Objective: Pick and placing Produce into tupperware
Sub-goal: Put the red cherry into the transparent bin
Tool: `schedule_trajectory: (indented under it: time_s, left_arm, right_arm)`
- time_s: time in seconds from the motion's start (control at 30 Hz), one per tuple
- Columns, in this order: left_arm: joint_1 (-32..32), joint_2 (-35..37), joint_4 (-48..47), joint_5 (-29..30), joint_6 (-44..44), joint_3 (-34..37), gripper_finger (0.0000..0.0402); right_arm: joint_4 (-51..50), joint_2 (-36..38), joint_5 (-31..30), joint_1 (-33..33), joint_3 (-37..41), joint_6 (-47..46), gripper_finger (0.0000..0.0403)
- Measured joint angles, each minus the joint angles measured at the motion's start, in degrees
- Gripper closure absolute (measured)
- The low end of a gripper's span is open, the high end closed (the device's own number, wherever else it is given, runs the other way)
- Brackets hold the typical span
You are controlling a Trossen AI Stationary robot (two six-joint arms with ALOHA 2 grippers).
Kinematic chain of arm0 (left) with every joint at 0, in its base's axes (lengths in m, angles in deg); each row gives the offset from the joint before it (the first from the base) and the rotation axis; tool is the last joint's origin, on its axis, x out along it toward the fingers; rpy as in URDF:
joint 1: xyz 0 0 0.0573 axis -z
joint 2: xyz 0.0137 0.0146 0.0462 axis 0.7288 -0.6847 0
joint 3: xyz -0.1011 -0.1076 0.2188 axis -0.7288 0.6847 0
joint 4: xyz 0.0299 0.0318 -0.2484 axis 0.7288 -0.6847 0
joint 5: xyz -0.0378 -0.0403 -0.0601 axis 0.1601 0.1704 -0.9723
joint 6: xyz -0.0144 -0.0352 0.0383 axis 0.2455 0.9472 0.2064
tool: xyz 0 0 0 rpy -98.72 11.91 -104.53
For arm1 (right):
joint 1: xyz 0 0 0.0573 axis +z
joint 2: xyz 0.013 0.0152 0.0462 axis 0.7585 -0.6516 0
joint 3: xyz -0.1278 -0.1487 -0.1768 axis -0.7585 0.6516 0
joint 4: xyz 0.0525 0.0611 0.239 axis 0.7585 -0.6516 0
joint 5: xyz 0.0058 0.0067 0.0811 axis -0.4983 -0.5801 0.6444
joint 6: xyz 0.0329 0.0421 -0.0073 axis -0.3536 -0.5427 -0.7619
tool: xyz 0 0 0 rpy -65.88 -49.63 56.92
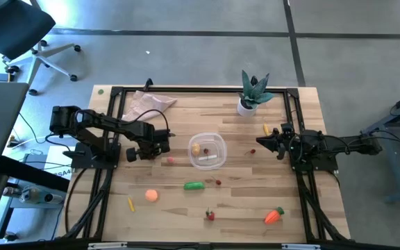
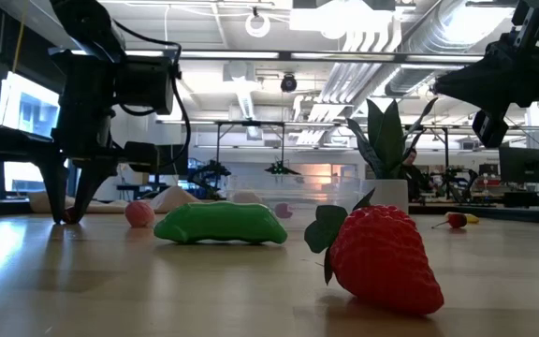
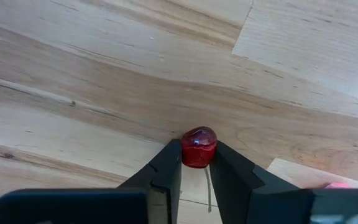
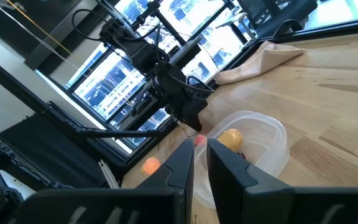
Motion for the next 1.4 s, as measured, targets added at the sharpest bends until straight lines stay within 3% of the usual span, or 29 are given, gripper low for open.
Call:
schedule_trajectory:
  time_s: [0.6, 0.7, 1.07, 1.2, 1.4]
  left_arm:
    - [-0.1, 0.1, -0.9, -0.2, 1.3, -0.7, 0.0336]
    - [-0.1, 0.2, -4.2, 3.2, 1.4, -2.6, 0.0337]
    - [-0.2, 1.2, -12.6, 10.2, -3.8, -20.2, 0.0340]
    - [-0.1, 1.2, -9.8, 12.6, -6.1, -26.9, 0.0340]
    - [0.5, -1.6, 2.1, 13.3, -9.8, -32.5, 0.0340]
  right_arm:
    - [0.0, 0.0, 0.0, 0.0, 0.0, 0.0, 0.0366]
    - [0.0, 0.0, 0.0, 0.0, 0.0, 0.0, 0.0366]
    - [0.0, 0.0, 0.0, 0.0, 0.0, 0.0, 0.0366]
    - [0.0, 0.0, 0.0, 0.0, 0.0, 0.0, 0.0366]
    - [0.0, 0.0, 0.0, 0.0, 0.0, 0.0, 0.0366]
